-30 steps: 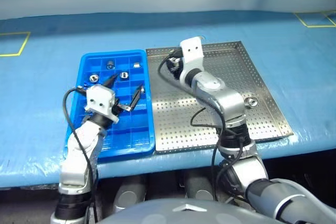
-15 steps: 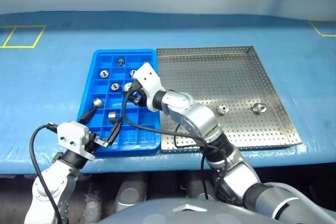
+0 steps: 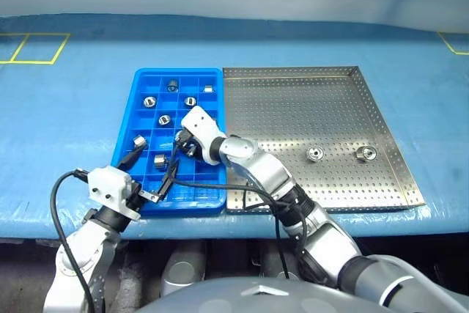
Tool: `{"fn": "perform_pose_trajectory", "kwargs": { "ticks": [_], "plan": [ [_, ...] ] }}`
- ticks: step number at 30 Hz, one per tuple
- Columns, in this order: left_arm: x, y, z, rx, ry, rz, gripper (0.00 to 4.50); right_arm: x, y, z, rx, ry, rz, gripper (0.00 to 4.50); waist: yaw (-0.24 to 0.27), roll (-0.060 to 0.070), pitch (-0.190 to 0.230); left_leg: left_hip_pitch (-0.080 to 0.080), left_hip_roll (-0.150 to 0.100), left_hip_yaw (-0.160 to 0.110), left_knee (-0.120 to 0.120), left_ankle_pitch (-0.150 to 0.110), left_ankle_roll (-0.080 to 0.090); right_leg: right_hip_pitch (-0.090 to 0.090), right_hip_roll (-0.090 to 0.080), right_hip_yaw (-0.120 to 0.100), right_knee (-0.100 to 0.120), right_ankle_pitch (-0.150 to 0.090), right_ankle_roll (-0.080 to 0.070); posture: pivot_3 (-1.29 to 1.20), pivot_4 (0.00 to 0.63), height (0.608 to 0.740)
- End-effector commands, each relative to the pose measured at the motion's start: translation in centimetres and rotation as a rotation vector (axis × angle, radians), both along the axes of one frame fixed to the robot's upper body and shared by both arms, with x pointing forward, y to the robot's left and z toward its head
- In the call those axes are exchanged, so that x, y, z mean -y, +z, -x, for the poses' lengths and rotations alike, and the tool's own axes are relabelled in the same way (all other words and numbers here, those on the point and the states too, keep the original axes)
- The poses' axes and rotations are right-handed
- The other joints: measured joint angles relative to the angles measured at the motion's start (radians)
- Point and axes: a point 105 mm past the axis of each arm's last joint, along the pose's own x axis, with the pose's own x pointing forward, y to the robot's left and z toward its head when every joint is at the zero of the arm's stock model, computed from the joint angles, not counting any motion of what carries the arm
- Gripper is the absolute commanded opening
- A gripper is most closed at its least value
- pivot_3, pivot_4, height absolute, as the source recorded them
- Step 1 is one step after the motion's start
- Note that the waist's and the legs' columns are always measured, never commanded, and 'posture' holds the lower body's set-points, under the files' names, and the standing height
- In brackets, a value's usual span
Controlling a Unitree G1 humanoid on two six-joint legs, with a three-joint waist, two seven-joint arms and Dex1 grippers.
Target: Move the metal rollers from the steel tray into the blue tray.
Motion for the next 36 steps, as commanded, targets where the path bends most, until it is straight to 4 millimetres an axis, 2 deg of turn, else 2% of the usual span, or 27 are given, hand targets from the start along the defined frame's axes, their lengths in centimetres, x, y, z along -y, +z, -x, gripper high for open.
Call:
{"fn": "perform_pose_trajectory", "kwargs": {
  "ticks": [1, 3, 6, 10, 13, 15, 20, 22, 26, 36],
  "plan": [
    [0.7, 0.6, -0.2, 0.029, -0.042, 0.001, 4.5, 0.2, 1.3, -0.3, 0.023, -0.011, -0.047, 2.64, -0.001, 0.0, 0.0, 0.0, 0.0, 0.0, 0.0, 0.0, 0.0, 0.0, 0.0, 0.0, 0.0, 0.0, 0.0, 0.24, 0.15, 0.74],
    [1.0, 0.7, -0.4, 0.032, -0.06, 0.006, 4.5, 0.5, 1.6, -0.4, 0.049, -0.032, -0.046, 3.29, -0.002, 0.0, 0.0, 0.0, 0.0, 0.0, 0.0, 0.0, 0.0, 0.0, 0.0, 0.0, 0.0, 0.0, 0.0, 0.22, 0.15, 0.74],
    [1.5, 0.8, -0.7, 0.036, -0.09, 0.004, 4.5, 1.8, 3.1, -0.8, 0.067, -0.09, -0.111, 3.29, -0.004, 0.0, 0.0, 0.0, 0.0, 0.0, 0.0, 0.0, 0.0, 0.0, 0.0, 0.0, 0.0, 0.0, 0.0, 0.19, 0.15, 0.74],
    [2.4, 0.7, -1.2, 0.033, -0.138, 0.002, 4.5, 6.9, 5.1, -2.4, 0.139, -0.292, -0.154, 3.29, -0.005, 0.0, 0.0, 0.0, -0.001, 0.0, 0.0, 0.0, 0.0, 0.001, 0.0, 0.0, 0.0, 0.0, 0.0, 0.17, 0.15, 0.74],
    [3.0, 0.6, -1.5, 0.03, -0.168, 0.006, 4.5, 12.9, 5.3, -3.3, 0.176, -0.511, -0.123, 3.29, -0.01, 0.0, 0.0, 0.0, -0.001, 0.0, 0.001, 0.0, 0.0, 0.001, 0.0, 0.0, -0.001, 0.0, 0.0, 0.14, 0.15, 0.74],
    [3.2, 0.6, -1.7, 0.027, -0.183, 0.012, 4.5, 16.2, 4.9, -3.2, 0.174, -0.623, -0.096, 3.29, -0.017, 0.0, 0.0, 0.0, 0.0, 0.0, 0.0, 0.0, 0.0, 0.001, 0.0, 0.0, -0.001, 0.0, 0.0, 0.13, 0.15, 0.74],
    [3.6, 0.5, -1.9, 0.027, -0.206, 0.017, 4.5, 21.5, 2.4, -0.9, 0.097, -0.769, -0.007, 3.29, -0.042, 0.0, 0.0, 0.0, 0.0, 0.001, -0.001, 0.0, 0.0, 0.0, 0.0, 0.0, -0.001, 0.0, 0.0, 0.11, 0.15, 0.74],
    [3.8, 0.4, -2.1, 0.028, -0.218, 0.024, 4.5, 22.8, 1.5, 0.0, 0.067, -0.802, 0.017, 3.29, -0.048, 0.0, 0.0, 0.0, 0.001, 0.001, -0.001, 0.0, 0.0, 0.0, 0.0, 0.0, -0.001, 0.0, 0.0, 0.1, 0.15, 0.74],
    [4.2, 0.4, -2.4, 0.028, -0.238, 0.031, 4.5, 23.7, 0.6, 1.2, 0.013, -0.84, 0.009, 3.29, -0.064, 0.0, 0.0, 0.0, 0.001, 0.002, 0.001, 0.0, 0.001, 0.0, 0.0, 0.002, 0.0, 0.0, 0.0, 0.08, 0.15, 0.74],
    [4.4, 0.5, -2.7, 0.034, -0.256, 0.037, 4.5, 24.2, -2.0, 2.3, -0.091, -0.883, 0.005, 3.29, -0.063, 0.0, 0.0, 0.001, 0.001, 0.002, 0.002, -0.001, 0.001, 0.002, 0.0, 0.002, -0.001, 0.0, 0.001, 0.07, 0.15, 0.74]
  ]
}}
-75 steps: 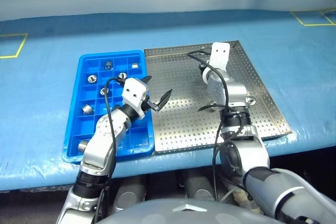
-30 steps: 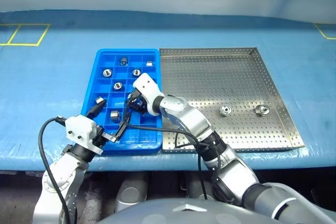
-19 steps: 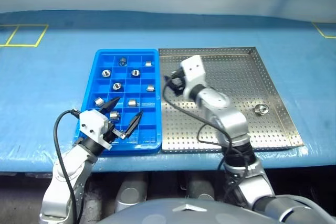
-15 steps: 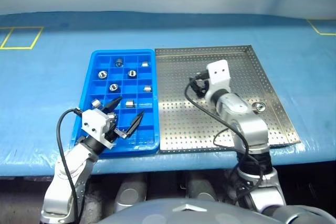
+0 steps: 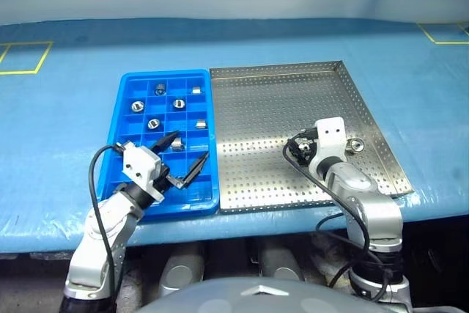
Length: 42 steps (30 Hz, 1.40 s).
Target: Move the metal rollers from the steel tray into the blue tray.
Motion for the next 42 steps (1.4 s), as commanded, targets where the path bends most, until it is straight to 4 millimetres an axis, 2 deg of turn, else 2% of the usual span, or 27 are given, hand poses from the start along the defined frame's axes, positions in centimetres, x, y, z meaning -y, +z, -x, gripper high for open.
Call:
{"fn": "perform_pose_trajectory", "kwargs": {
  "ticks": [1, 7, 10, 12, 13, 14, 18, 21, 25, 28, 33, 42],
  "plan": [
    [0.2, 0.4, 0.1, 0.014, -0.019, 0.012, 4.5, 0.6, -0.1, 0.2, 0.003, -0.03, -0.02, 3.29, 0.0, 0.0, 0.0, 0.0, 0.0, 0.0, 0.0, 0.0, 0.0, 0.0, 0.0, 0.0, 0.0, 0.0, 0.0, 0.07, 0.15, 0.74],
    [0.2, 0.3, 0.1, 0.012, -0.015, 0.017, 4.5, 1.5, -1.2, 0.4, -0.034, -0.064, -0.018, 3.29, 0.002, 0.0, 0.0, 0.0, 0.0, 0.0, 0.0, 0.0, 0.0, 0.0, 0.0, 0.0, 0.0, 0.0, 0.0, 0.08, 0.15, 0.74],
    [0.1, 0.2, 0.1, 0.011, -0.008, 0.016, 4.5, 1.3, -0.7, 0.2, -0.013, -0.051, -0.014, 2.75, 0.002, 0.0, 0.0, 0.0, 0.0, 0.0, 0.0, 0.0, 0.0, 0.001, 0.0, 0.0, 0.0, 0.0, 0.0, 0.09, 0.15, 0.74],
    [0.0, 0.2, 0.1, 0.012, -0.004, 0.018, 4.5, 0.7, 0.2, -0.1, 0.02, -0.031, -0.011, 2.07, 0.002, 0.0, 0.0, 0.0, 0.0, 0.0, 0.0, 0.0, 0.0, 0.0, 0.0, 0.0, 0.0, 0.0, 0.0, 0.09, 0.15, 0.74],
    [-0.1, 0.2, 0.2, 0.014, 0.001, 0.017, 4.5, 0.2, 0.9, -0.3, 0.043, -0.01, -0.017, 1.76, 0.001, 0.0, 0.0, 0.0, 0.0, 0.0, 0.0, 0.0, 0.0, 0.0, 0.0, 0.0, 0.0, 0.0, 0.0, 0.09, 0.15, 0.74],
    [-0.3, 0.2, 0.2, 0.017, 0.008, 0.014, 4.5, -0.5, 1.6, -0.5, 0.068, 0.018, -0.024, 1.72, 0.001, 0.0, 0.0, 0.0, 0.0, 0.0, 0.0, 0.0, 0.0, 0.0, 0.0, 0.0, 0.0, 0.0, 0.0, 0.1, 0.15, 0.74],
    [-1.1, 0.2, 0.3, 0.032, 0.035, 0.002, 4.5, -2.9, 3.7, -1.2, 0.14, 0.119, -0.044, 1.72, 0.001, 0.0, 0.0, 0.0, 0.0, 0.0, 0.0, 0.0, 0.0, 0.0, 0.0, 0.0, 0.0, 0.0, 0.0, 0.11, 0.15, 0.74],
    [-1.7, 0.4, 0.5, 0.053, 0.063, -0.008, 4.5, -5.8, 5.4, -1.5, 0.19, 0.233, -0.055, 1.72, 0.003, 0.0, 0.0, 0.0, 0.0, 0.0, 0.0, 0.0, 0.0, 0.0, 0.0, 0.0, 0.0, 0.0, 0.0, 0.13, 0.15, 0.74],
    [-2.8, 0.9, 1.5, 0.06, 0.091, 0.004, 4.5, -12.0, 7.7, -1.2, 0.225, 0.44, -0.142, 1.72, 0.004, 0.0, 0.0, 0.0, 0.0, 0.0, -0.001, 0.0, 0.0, -0.001, 0.0, 0.0, 0.0, 0.0, 0.0, 0.17, 0.15, 0.74],
    [-3.6, 0.7, 2.0, 0.05, 0.117, -0.006, 4.5, -15.1, 7.6, -0.4, 0.192, 0.54, -0.17, 1.72, 0.01, 0.0, 0.0, 0.0, 0.001, -0.002, -0.002, 0.0, 0.0, -0.002, 0.0, -0.001, 0.001, 0.0, 0.0, 0.18, 0.15, 0.74],
    [-4.1, 0.5, 2.6, 0.033, 0.147, -0.003, 4.5, -18.6, 7.0, 1.3, 0.145, 0.683, -0.178, 1.72, 0.032, 0.0, 0.0, -0.001, -0.001, -0.003, -0.002, 0.0, 0.0, -0.001, -0.001, -0.002, -0.001, -0.001, -0.001, 0.2, 0.15, 0.74],
    [-3.8, 0.3, 3.1, 0.007, 0.134, 0.015, 4.5, -19.8, 4.4, 2.9, -0.023, 0.802, -0.11, 1.72, 0.033, -0.001, 0.0, -0.001, 0.0, -0.004, -0.001, 0.0, -0.001, -0.001, -0.001, -0.003, 0.0, -0.001, -0.001, 0.22, 0.15, 0.74]
  ]
}}
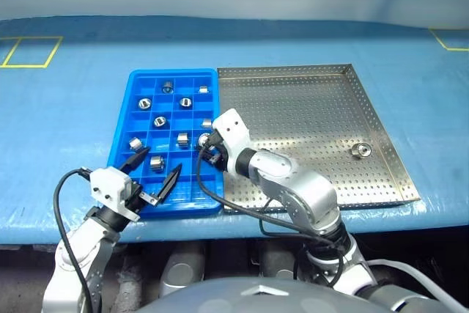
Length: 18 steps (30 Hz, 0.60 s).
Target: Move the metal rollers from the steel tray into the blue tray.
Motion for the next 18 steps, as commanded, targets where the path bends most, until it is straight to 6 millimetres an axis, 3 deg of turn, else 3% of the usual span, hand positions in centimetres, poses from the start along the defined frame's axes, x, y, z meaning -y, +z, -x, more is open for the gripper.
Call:
{"fn": "perform_pose_trajectory", "kwargs": {
  "ticks": [1, 15, 18],
  "plan": [
    [0.4, 1.2, 0.2, 0.042, -0.015, 0.02, 4.5, -0.8, 0.6, 0.7, -0.004, 0.076, 0.007, 1.72, -0.001, 0.0, 0.0, 0.0, 0.0, 0.0, 0.0, 0.0, 0.0, 0.0, 0.0, 0.0, 0.0, 0.0, 0.0, 0.22, 0.15, 0.74],
    [1.0, 1.0, 0.0, 0.033, -0.03, 0.041, 4.5, -0.9, -2.3, 0.6, -0.035, 0.119, 0.214, 1.72, 0.001, -0.001, -0.001, 0.002, 0.0, -0.001, 0.0, 0.0, 0.0, 0.001, 0.0, -0.001, 0.0, 0.0, 0.0, 0.2, 0.15, 0.74],
    [1.1, 1.0, -0.1, 0.031, -0.036, 0.041, 4.5, -0.6, -2.1, 0.2, -0.017, 0.097, 0.219, 2.7, 0.004, -0.001, -0.001, 0.001, -0.001, -0.001, 0.0, 0.0, 0.0, 0.003, -0.001, -0.001, -0.001, 0.0, 0.0, 0.19, 0.15, 0.74]
  ]
}}
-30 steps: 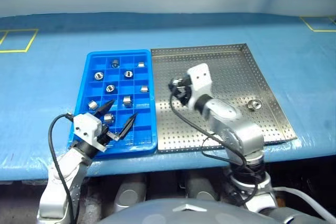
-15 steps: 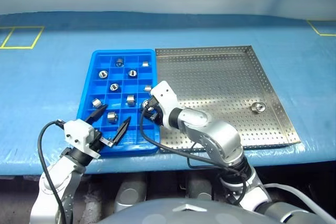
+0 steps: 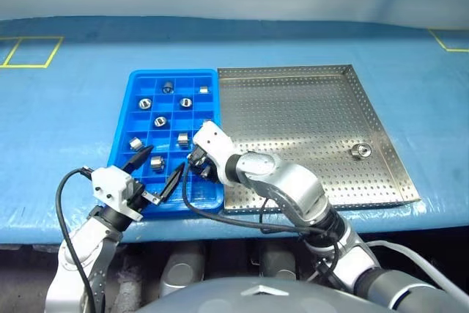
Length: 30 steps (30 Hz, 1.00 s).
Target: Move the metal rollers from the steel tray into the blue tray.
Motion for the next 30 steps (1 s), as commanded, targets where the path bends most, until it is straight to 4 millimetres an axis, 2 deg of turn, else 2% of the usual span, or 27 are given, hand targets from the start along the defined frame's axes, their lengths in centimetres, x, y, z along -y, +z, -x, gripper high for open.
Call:
{"fn": "perform_pose_trajectory", "kwargs": {
  "ticks": [1, 3, 9, 10, 12, 14, 15, 16, 19, 20, 22, 25, 26, 30],
  "plan": [
    [0.6, 1.0, 0.1, 0.034, -0.031, 0.018, 4.5, 1.2, -0.4, -0.9, 0.014, -0.066, 0.037, 2.98, 0.001, 0.0, 0.0, 0.0, 0.0, 0.0, 0.0, 0.0, 0.0, 0.0, 0.0, 0.0, 0.0, 0.0, 0.0, 0.19, 0.15, 0.74],
    [0.7, 1.1, 0.0, 0.034, -0.037, 0.018, 4.5, 1.8, 0.2, -1.4, 0.04, -0.11, 0.02, 3.62, 0.003, 0.0, 0.0, 0.0, 0.0, -0.001, 0.001, 0.0, 0.0, 0.001, 0.0, -0.001, 0.0, 0.0, 0.0, 0.18, 0.15, 0.74],
    [1.1, 1.3, -0.4, 0.035, -0.067, 0.022, 4.5, 4.6, 3.2, -3.0, 0.144, -0.293, -0.113, 3.62, 0.009, 0.0, 0.0, 0.0, -0.001, -0.004, 0.004, 0.0, 0.0, 0.004, 0.0, -0.003, 0.0, 0.0, 0.001, 0.14, 0.15, 0.74],
    [1.2, 1.3, -0.5, 0.035, -0.075, 0.022, 4.5, 5.4, 4.1, -3.3, 0.184, -0.336, -0.159, 3.62, 0.005, 0.0, 0.0, 0.0, -0.001, -0.004, 0.004, 0.0, 0.0, 0.003, 0.0, -0.003, 0.0, 0.0, 0.001, 0.14, 0.15, 0.74],
    [1.3, 1.4, -0.6, 0.037, -0.086, 0.023, 4.5, 7.4, 6.2, -4.0, 0.273, -0.445, -0.263, 3.62, -0.004, 0.0, 0.0, 0.0, -0.001, -0.004, 0.003, 0.0, 0.0, 0.003, 0.0, -0.003, 0.0, 0.0, 0.001, 0.13, 0.15, 0.74],
    [1.4, 1.5, -0.9, 0.04, -0.091, 0.025, 4.5, 11.9, 7.6, -4.9, 0.407, -0.669, -0.291, 3.62, -0.01, 0.0, 0.0, -0.001, 0.0, -0.003, 0.001, 0.0, 0.0, 0.001, 0.0, -0.003, 0.0, 0.0, 0.001, 0.12, 0.15, 0.74],
    [1.5, 1.5, -1.0, 0.04, -0.092, 0.026, 4.5, 13.8, 7.6, -5.2, 0.431, -0.77, -0.291, 3.62, -0.011, 0.0, 0.0, -0.001, 0.0, -0.003, -0.001, 0.0, -0.001, -0.001, 0.0, -0.002, 0.0, 0.0, 0.001, 0.11, 0.15, 0.74],
    [1.5, 1.5, -1.0, 0.04, -0.093, 0.026, 4.5, 14.9, 7.5, -5.2, 0.44, -0.831, -0.29, 3.62, -0.012, 0.0, 0.0, -0.001, 0.001, -0.002, -0.001, 0.0, -0.001, -0.001, 0.001, -0.002, 0.0, 0.0, 0.001, 0.11, 0.15, 0.74],
    [1.9, 1.3, -1.2, 0.033, -0.117, 0.031, 4.5, 21.7, 5.8, -5.0, 0.489, -1.194, -0.172, 3.62, -0.019, 0.0, 0.0, -0.001, 0.001, -0.001, -0.002, -0.001, -0.002, -0.002, 0.001, -0.002, 0.0, 0.001, 0.002, 0.08, 0.15, 0.74],
    [2.0, 1.3, -1.3, 0.032, -0.122, 0.033, 4.5, 23.0, 5.3, -4.7, 0.489, -1.262, -0.147, 3.62, -0.021, 0.0, 0.0, -0.001, 0.001, -0.001, -0.002, -0.001, -0.002, -0.002, 0.001, -0.002, 0.0, 0.0, 0.001, 0.08, 0.15, 0.74],
    [2.2, 1.3, -1.5, 0.031, -0.136, 0.035, 4.5, 24.5, 4.2, -4.3, 0.475, -1.339, -0.105, 3.62, -0.025, 0.001, 0.0, -0.002, 0.001, 0.0, -0.002, -0.001, -0.002, -0.002, 0.001, -0.001, 0.001, -0.001, -0.001, 0.07, 0.15, 0.74],
    [2.6, 1.3, -1.8, 0.033, -0.153, 0.038, 4.5, 26.2, 3.1, -3.5, 0.454, -1.449, -0.089, 4.15, -0.037, 0.001, 0.0, -0.001, 0.001, 0.001, -0.001, -0.001, -0.002, -0.002, 0.002, 0.001, 0.001, -0.001, -0.001, 0.06, 0.15, 0.74],
    [2.6, 1.3, -1.9, 0.033, -0.154, 0.038, 4.5, 26.5, 2.8, -3.3, 0.451, -1.48, -0.084, 4.46, -0.041, 0.001, 0.0, -0.001, 0.002, 0.002, -0.001, -0.001, -0.002, -0.003, 0.002, 0.001, 0.002, -0.001, -0.001, 0.06, 0.15, 0.74],
    [2.7, 1.3, -1.9, 0.03, -0.158, 0.04, 4.5, 27.7, 1.3, -2.5, 0.388, -1.612, -0.089, 4.46, -0.054, 0.001, 0.0, 0.0, 0.002, 0.002, -0.001, -0.001, -0.002, -0.002, 0.002, 0.002, 0.002, -0.001, -0.001, 0.05, 0.15, 0.74]
  ]
}}
